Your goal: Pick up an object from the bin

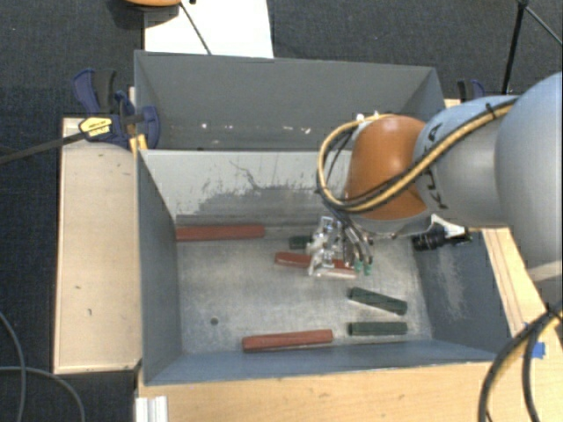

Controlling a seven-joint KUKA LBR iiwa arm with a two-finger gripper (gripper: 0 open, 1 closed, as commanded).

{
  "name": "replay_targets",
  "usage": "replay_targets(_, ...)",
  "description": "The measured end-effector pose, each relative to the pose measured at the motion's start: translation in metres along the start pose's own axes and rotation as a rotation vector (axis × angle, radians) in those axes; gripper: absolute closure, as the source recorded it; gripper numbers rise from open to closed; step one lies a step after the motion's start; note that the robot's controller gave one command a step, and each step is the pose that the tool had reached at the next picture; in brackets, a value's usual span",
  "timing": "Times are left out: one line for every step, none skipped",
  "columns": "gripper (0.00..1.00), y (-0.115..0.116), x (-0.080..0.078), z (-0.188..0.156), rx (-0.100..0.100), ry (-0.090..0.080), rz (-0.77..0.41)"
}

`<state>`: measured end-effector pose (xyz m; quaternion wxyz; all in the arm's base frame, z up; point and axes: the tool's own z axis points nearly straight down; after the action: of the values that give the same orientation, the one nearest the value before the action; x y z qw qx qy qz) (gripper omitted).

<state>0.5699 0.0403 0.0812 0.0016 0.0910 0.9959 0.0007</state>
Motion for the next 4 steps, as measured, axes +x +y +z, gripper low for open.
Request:
replay_targets(1.0, 0.0, 0.0, 0.0, 0.0, 0.0, 0.0)
replay_targets(1.0, 0.0, 0.001, -0.003, 0.001, 0.005, 0.001)
replay_targets(1.0, -0.001, 0.003, -0.024, 0.003, 0.01, 0.001)
replay_targets(1.0, 0.0, 0.001, -0.042, 0.001, 0.003, 0.001)
